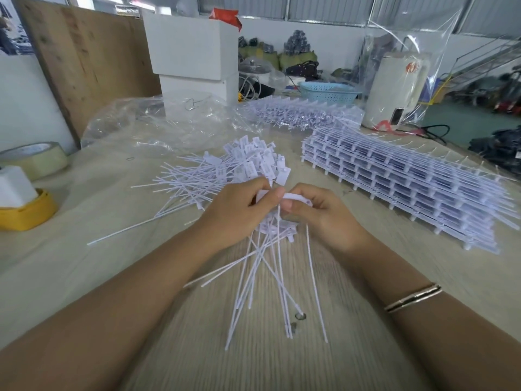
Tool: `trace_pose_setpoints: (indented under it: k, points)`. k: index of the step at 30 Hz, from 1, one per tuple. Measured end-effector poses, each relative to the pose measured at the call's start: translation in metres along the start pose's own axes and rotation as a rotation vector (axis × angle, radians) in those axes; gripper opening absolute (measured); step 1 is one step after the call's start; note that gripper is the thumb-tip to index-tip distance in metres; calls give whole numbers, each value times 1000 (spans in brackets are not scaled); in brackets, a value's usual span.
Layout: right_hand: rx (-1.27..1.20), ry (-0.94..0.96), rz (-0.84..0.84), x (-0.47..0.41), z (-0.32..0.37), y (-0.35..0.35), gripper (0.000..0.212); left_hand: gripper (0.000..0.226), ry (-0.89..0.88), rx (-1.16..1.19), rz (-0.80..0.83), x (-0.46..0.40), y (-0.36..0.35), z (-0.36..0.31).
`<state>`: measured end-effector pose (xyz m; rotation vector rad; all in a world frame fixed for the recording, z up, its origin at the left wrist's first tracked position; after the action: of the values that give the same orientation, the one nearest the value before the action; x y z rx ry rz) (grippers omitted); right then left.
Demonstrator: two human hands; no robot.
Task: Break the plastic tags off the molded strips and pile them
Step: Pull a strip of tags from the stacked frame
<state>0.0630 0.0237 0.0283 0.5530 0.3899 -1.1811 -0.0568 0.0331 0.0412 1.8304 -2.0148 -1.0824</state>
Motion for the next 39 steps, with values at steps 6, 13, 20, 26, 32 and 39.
trace_pose_setpoints:
  k: [6,13,20,26,32,39]
  points:
    - [-113,24,-34,-3,-1,-4,11,40,162,421,82,0,-5,5]
    - [-72,45,-143,-3,-6,2,14,42,268,602,85,1,-16,14]
    - [-57,96,-191,-3,3,1,17,46,267,696,78,0,-18,13]
    - [-44,108,-234,-1,11,2,16,45,279,782,82,1,-21,9]
    - [1,88,-402,2,14,35,28,54,221,664,-70,-6,7,17]
    - [67,-118,-314,-2,-10,35,29,44,71,116,-48,-19,13,20]
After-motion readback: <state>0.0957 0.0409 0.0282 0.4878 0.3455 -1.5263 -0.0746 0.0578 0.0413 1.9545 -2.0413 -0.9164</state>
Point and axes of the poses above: each hand's wrist, its own x-axis away from the middle knuckle, its own y-axis out of the back of the hand, z = x × y, the point moved 8 cm from there along -x, towards the middle knuckle, and after that the axes turned 12 degrees about y, right-handed, at the moved point
